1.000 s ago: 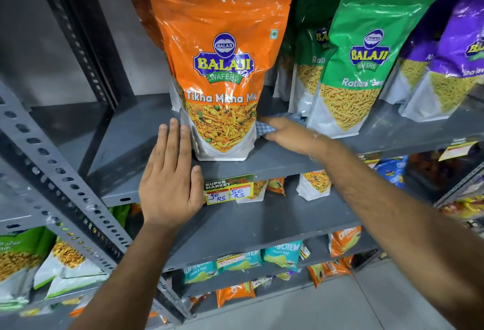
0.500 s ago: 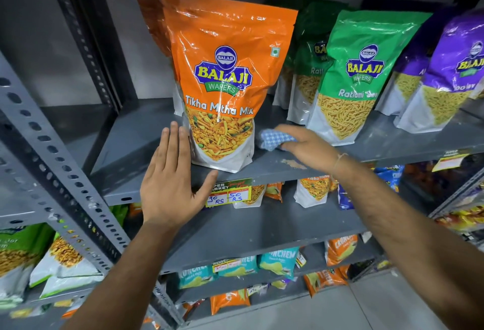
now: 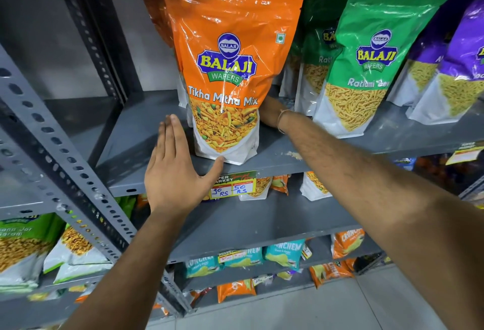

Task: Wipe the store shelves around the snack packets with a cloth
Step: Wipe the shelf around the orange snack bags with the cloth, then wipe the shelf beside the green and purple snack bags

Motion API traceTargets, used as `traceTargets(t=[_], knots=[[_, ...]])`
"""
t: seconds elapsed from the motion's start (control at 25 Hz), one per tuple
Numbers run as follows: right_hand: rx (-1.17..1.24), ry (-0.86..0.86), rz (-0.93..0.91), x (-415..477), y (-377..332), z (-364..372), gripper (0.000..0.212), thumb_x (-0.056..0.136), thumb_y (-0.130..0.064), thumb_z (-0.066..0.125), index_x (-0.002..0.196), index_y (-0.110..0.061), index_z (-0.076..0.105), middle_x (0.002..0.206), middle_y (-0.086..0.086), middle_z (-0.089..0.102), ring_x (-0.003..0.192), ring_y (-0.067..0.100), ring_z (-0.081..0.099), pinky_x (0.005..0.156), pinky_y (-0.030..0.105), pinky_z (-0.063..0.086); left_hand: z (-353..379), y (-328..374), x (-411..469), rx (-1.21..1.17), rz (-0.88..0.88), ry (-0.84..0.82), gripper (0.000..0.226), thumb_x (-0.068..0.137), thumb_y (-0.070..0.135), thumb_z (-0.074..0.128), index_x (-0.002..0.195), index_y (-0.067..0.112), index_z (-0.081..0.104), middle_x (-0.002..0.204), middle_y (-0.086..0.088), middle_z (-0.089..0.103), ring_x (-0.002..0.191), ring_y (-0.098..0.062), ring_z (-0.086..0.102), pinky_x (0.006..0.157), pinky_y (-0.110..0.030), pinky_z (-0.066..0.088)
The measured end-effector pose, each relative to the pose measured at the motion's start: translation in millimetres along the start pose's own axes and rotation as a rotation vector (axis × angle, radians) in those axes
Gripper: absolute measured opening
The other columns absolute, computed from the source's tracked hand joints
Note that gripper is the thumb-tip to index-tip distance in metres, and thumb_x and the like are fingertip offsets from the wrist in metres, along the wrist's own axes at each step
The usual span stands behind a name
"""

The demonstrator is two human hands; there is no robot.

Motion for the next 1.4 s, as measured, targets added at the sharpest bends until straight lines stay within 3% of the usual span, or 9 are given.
traceTargets(t=[0.24, 0.4, 0.48, 0.6, 0.72, 0.84, 0.92, 1.2, 1.4], knots=[[0.08, 0.047, -0.016, -73.3, 30.7, -4.6, 0.04, 0.094, -0.009, 0.045, 0.126, -0.025, 0.063, 0.121, 0.003, 0.069, 0.109, 0.021, 0.064, 0.088, 0.035, 0.049, 3.7, -2.0, 4.5, -0.003, -0.059, -0.057, 0.13, 0.086, 0.097, 0.037, 0.175, 0.011, -0.004, 0.185, -0.012, 0.012, 0.172, -0.023, 0.009, 0.136, -0.045, 0.024], [0.124, 0.079, -0.049, -149.3, 44.6, -4.5, 0.042, 0.095, -0.006, 0.048, 0.12, -0.036, 0.064, 0.115, 0.002, 0.068, 0.102, 0.027, 0.065, 0.09, 0.043, 0.05, 1.6, -2.6, 5.3, -0.008, -0.075, -0.033, 0.134, 0.083, 0.099, 0.037, 0.175, 0.009, 0.001, 0.184, -0.014, 0.017, 0.172, -0.025, 0.013, 0.136, -0.045, 0.024], [0.105, 0.033, -0.037, -190.2, 48.6, -16.4, 0.052, 0.094, -0.005, 0.05, 0.12, -0.049, 0.061, 0.111, -0.002, 0.069, 0.09, 0.027, 0.067, 0.076, 0.039, 0.053, 1.6, -2.5, 4.7, -0.005, -0.072, -0.024, 0.133, 0.083, 0.099, 0.037, 0.175, 0.008, 0.003, 0.183, -0.015, 0.019, 0.171, -0.026, 0.015, 0.135, -0.046, 0.025], [0.026, -0.024, -0.027, -216.1, 55.2, -52.1, 0.039, 0.096, -0.005, 0.049, 0.109, -0.038, 0.063, 0.087, 0.001, 0.068, 0.071, 0.027, 0.062, 0.063, 0.037, 0.048, 1.3, -0.6, 3.8, 0.009, -0.051, 0.0, 0.129, 0.087, 0.095, 0.039, 0.174, 0.006, 0.007, 0.182, -0.017, 0.022, 0.17, -0.028, 0.019, 0.134, -0.047, 0.027], [0.112, 0.188, -0.097, -182.7, 50.5, -83.2, 0.043, 0.095, 0.001, 0.045, 0.115, -0.032, 0.064, 0.095, 0.004, 0.067, 0.083, 0.03, 0.063, 0.072, 0.034, 0.05, 1.0, 1.0, 2.7, 0.029, -0.023, 0.011, 0.124, 0.091, 0.091, 0.038, 0.174, 0.005, 0.008, 0.181, -0.018, 0.023, 0.17, -0.029, 0.021, 0.134, -0.048, 0.028], [0.023, 0.157, -0.173, -124.9, 38.7, -50.6, 0.049, 0.091, 0.005, 0.046, 0.128, -0.024, 0.062, 0.112, -0.004, 0.064, 0.107, 0.021, 0.06, 0.081, 0.011, 0.041, 1.9, 0.4, 1.4, 0.045, -0.006, 0.017, 0.119, 0.093, 0.088, 0.035, 0.174, 0.005, 0.008, 0.182, -0.018, 0.021, 0.17, -0.029, 0.02, 0.135, -0.048, 0.028], [-0.015, 0.069, -0.175, -110.5, 36.2, -17.4, 0.048, 0.089, 0.003, 0.047, 0.127, -0.022, 0.062, 0.118, -0.001, 0.065, 0.116, 0.026, 0.06, 0.085, 0.018, 0.039, 1.8, -0.4, 0.7, 0.043, 0.008, 0.018, 0.118, 0.094, 0.087, 0.035, 0.174, 0.004, 0.008, 0.182, -0.018, 0.021, 0.17, -0.029, 0.02, 0.135, -0.048, 0.028], [-0.037, 0.117, -0.214, -226.7, 53.5, -15.0, 0.069, 0.077, 0.0, 0.041, 0.136, -0.032, 0.058, 0.146, -0.018, 0.054, 0.141, 0.003, 0.043, 0.116, 0.027, 0.034, 3.1, -1.0, 1.1, -0.007, 0.033, 0.083, 0.117, 0.096, 0.084, 0.042, 0.174, 0.003, 0.01, 0.182, -0.018, 0.021, 0.17, -0.029, 0.022, 0.135, -0.045, 0.026], [-0.058, 0.256, -0.168, -229.5, 58.3, -42.9, 0.051, 0.088, -0.011, 0.046, 0.132, -0.033, 0.059, 0.129, -0.009, 0.066, 0.118, 0.015, 0.064, 0.096, 0.043, 0.05, -2.2, -2.9, -1.3, -0.1, 0.058, 0.122, 0.107, 0.101, 0.077, 0.036, 0.175, 0.005, 0.009, 0.183, -0.015, 0.015, 0.171, -0.027, 0.018, 0.137, -0.043, 0.02]])
Point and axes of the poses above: each hand's wrist, its own x-axis towards the middle knuckle, its own z-axis out of the palm, y = z × x, the point moved 8 cm from there along x, towards the middle knuckle
